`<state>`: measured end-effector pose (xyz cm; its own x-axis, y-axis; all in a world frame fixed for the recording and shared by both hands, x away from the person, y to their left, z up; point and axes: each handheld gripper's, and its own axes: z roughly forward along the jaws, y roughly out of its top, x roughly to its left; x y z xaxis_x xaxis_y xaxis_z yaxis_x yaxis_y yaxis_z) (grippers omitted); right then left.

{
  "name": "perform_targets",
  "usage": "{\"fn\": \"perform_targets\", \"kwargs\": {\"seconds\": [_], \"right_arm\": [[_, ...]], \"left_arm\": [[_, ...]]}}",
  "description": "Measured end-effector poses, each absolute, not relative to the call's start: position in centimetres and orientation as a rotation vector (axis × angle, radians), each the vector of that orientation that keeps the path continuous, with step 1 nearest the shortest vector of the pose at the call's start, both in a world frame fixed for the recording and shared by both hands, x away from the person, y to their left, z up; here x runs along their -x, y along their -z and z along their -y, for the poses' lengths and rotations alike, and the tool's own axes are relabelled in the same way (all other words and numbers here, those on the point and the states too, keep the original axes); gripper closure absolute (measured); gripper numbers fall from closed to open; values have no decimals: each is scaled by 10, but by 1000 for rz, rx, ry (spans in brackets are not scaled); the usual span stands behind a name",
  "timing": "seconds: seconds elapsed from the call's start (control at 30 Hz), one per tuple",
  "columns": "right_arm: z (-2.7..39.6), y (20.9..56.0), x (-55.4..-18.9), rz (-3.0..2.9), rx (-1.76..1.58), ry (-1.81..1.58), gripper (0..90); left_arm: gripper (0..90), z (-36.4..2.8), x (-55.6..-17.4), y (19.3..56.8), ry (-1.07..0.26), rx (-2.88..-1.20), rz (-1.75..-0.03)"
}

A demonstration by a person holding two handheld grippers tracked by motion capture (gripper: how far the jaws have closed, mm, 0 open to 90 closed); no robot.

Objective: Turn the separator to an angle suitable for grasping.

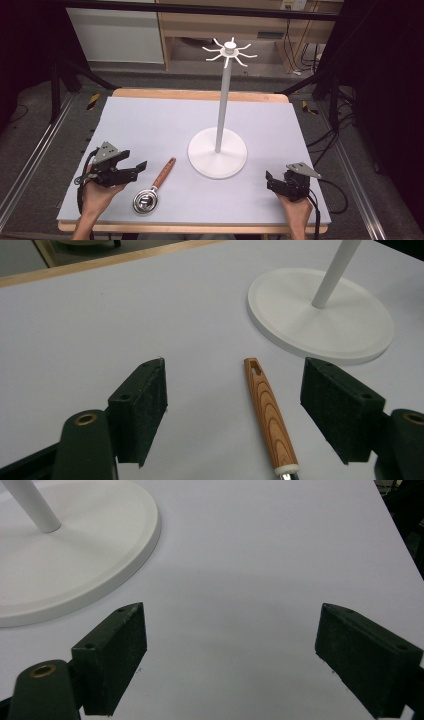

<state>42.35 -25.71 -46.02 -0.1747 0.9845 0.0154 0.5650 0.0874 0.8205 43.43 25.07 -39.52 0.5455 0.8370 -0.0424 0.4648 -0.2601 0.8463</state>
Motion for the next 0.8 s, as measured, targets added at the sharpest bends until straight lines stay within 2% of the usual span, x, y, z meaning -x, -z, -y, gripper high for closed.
{"fn": "perform_targets", "kwargs": {"seconds": [0.8], "right_arm": [[255,461,-424,-1821,-1511,-935,136]], "left_arm": [[280,-212,-443,418,-450,-2113,-1079]]}}
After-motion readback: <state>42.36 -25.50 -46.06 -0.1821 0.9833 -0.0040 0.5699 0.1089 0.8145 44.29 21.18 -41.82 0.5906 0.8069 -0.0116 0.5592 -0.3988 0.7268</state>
